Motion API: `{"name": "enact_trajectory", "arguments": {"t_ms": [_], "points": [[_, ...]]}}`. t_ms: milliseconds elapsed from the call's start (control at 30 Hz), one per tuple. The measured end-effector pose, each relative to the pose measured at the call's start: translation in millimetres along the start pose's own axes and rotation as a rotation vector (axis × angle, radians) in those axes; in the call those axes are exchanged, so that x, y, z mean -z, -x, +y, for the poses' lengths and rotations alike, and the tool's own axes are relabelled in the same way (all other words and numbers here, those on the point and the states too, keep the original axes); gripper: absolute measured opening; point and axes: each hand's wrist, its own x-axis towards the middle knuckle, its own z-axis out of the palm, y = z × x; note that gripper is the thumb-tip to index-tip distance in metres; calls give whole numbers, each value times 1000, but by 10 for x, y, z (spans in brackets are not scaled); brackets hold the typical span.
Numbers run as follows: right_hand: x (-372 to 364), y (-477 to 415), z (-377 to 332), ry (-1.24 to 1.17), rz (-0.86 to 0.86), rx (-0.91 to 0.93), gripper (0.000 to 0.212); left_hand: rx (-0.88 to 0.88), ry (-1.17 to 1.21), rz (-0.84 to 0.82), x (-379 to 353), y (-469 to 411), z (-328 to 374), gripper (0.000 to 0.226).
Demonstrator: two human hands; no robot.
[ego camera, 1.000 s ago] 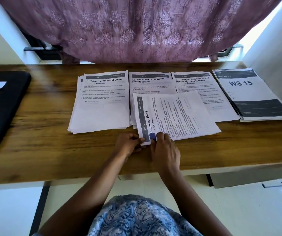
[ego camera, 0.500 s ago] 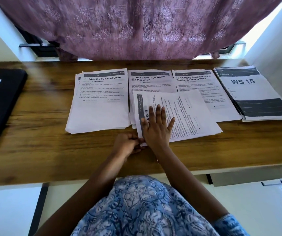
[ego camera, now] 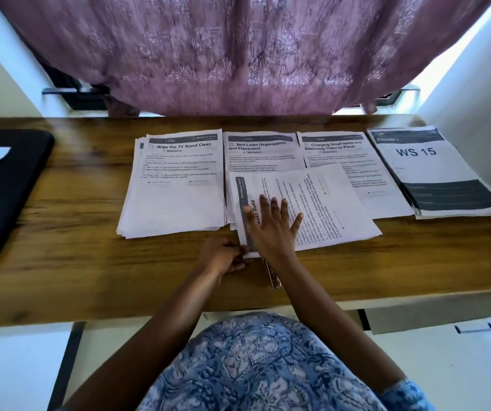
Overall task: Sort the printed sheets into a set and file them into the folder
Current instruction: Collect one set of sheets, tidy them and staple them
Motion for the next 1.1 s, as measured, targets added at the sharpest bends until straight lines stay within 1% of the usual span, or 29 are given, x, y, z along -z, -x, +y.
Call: {"name": "enact_trajectory", "arguments": {"t_ms": [67,100,133,200,233,300,367,567,667,733,800,900,933,1000,1100], "points": [[191,152,26,-265,114,-15,90,11,-4,-11,6,-12,-1,7],[279,244,59,-345,172,-40,86,12,-3,-21,10,-16,-2,9],[362,321,109,-354,191,-69,75,10,1,-28,11,-17,1,10],[448,408,217,-193,102,-126,45,3,13,-34,13,-22,-5,11],[448,447,246,-119,30,-134,38,-3,16,-36,12,-22,-7,10],[374,515,254,-34,-86,-118,33,-23,6,-35,9,-15,-10,8],[305,577,193,39,-114,-87,28,-42,3,-31,8,-9,-13,5],[368,712,271,223,-89,-3,28,-48,12,34,-10,-38,-29,4],[515,730,480,263,-86,-35,27,-16,108,41,-65,-63,-29,1],[678,712,695,210,-62,-48,26,-27,177,33,-159,-65,-38,6],[854,677,931,99,-25,-47,33,-76,229,56,-275,-48,-53,15],[1193,582,1341,-42,9,-47,47,-157,297,167,-518,-37,-81,19],[1297,534,1471,-67,19,-56,48,-166,343,208,-583,-43,-94,20],[1502,401,1801,-77,28,-53,47,-166,456,283,-705,-86,-135,23],[1701,202,2347,-79,-9,-20,45,-201,574,381,-845,-158,-198,40]]}}
